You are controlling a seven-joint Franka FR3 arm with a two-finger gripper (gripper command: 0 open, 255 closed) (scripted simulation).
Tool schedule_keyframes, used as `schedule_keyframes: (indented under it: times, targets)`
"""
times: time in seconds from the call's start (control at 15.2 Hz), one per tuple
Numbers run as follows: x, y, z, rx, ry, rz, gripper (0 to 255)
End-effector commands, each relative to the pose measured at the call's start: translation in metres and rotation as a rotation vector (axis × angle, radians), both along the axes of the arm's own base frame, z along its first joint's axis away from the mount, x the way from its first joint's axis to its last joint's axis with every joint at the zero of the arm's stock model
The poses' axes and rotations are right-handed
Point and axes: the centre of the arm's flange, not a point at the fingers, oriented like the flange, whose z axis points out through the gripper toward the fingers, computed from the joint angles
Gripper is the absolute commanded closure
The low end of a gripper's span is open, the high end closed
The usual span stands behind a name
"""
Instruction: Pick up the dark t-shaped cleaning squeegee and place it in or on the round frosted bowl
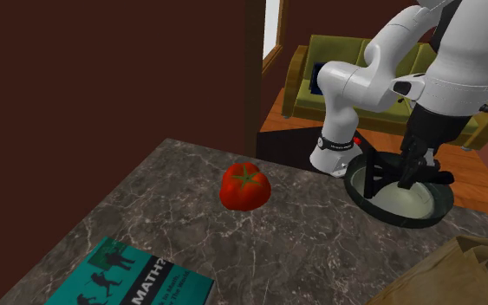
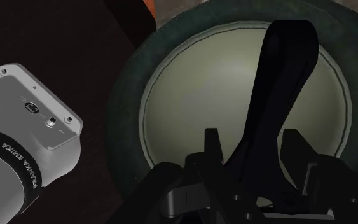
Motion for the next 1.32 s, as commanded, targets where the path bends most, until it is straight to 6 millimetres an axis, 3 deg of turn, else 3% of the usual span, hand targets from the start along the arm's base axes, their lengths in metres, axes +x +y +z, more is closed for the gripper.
schedule_keyframes:
  times: [0.0, 0.07, 0.13, 0.46, 0.73, 1.25]
  targets:
    - [0.000, 0.000, 0.000, 0.000, 0.000, 0.000, 255]
    - [0.000, 0.000, 0.000, 0.000, 0.000, 0.000, 255]
    - [0.000, 0.000, 0.000, 0.000, 0.000, 0.000, 0]
    - [0.000, 0.000, 0.000, 0.000, 0.000, 0.000, 0]
    - [0.003, -0.002, 0.050, 0.000, 0.000, 0.000, 0]
    - [0.003, -0.002, 0.050, 0.000, 0.000, 0.000, 0]
